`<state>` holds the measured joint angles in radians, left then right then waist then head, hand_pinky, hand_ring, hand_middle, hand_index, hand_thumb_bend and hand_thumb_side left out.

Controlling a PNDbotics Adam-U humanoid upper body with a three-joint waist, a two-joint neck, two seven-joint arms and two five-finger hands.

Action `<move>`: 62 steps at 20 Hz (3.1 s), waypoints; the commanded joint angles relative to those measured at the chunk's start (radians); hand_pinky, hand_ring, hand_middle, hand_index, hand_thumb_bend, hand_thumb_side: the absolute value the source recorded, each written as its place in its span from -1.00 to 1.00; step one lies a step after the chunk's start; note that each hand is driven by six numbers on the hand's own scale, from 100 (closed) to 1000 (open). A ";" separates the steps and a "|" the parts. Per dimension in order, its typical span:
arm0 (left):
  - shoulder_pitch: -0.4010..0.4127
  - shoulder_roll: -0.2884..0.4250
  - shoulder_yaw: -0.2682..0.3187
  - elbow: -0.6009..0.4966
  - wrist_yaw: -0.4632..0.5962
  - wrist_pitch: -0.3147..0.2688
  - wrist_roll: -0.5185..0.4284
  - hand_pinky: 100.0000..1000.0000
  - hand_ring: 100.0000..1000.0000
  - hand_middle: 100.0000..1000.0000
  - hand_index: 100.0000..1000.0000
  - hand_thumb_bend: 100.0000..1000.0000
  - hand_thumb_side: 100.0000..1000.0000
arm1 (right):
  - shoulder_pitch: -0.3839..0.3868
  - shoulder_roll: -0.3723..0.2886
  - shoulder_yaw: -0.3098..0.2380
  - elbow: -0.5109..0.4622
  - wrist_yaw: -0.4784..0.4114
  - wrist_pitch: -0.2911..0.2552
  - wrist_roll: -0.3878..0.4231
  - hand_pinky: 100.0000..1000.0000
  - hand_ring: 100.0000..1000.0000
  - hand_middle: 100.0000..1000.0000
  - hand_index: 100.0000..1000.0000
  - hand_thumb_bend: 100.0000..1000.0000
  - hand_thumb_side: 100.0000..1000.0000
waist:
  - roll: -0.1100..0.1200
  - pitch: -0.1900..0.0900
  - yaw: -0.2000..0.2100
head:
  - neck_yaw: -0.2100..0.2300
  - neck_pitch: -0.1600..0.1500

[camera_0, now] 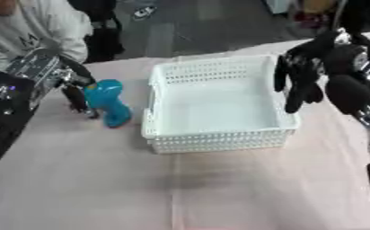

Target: Pick up objects on the table and place them in the box.

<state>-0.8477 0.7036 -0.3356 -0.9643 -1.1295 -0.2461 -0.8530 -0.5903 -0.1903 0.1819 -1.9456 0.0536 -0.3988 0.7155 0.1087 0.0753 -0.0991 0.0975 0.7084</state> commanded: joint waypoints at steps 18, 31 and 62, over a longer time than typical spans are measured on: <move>0.016 0.007 0.017 -0.118 0.151 0.031 0.076 -0.05 0.44 0.67 0.60 -1.00 0.42 | -0.027 0.012 -0.001 -0.022 -0.004 -0.069 0.070 -0.31 -0.78 -0.79 -0.16 -1.00 1.00 | -0.001 -0.014 -0.004 | 0.003 -0.005; 0.052 0.009 -0.008 -0.105 0.051 0.002 0.297 -1.00 -1.00 -0.97 -0.46 -1.00 0.15 | -0.028 0.011 -0.002 -0.020 -0.006 -0.072 0.068 -0.31 -0.78 -0.79 -0.17 -1.00 1.00 | -0.002 -0.012 -0.002 | 0.011 -0.003; 0.001 0.006 -0.015 -0.402 0.373 0.091 0.464 -1.00 -1.00 -1.00 -0.49 -1.00 0.09 | -0.028 0.014 0.001 -0.021 -0.009 -0.074 0.064 -0.32 -0.78 -0.78 -0.17 -1.00 1.00 | -0.001 -0.015 -0.005 | 0.010 -0.008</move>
<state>-0.8238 0.6988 -0.3555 -1.3657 -0.7736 -0.1425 -0.3921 -0.5944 -0.1820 0.1821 -1.9511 0.0493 -0.4038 0.7105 0.1094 0.0753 -0.1036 0.1062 0.7084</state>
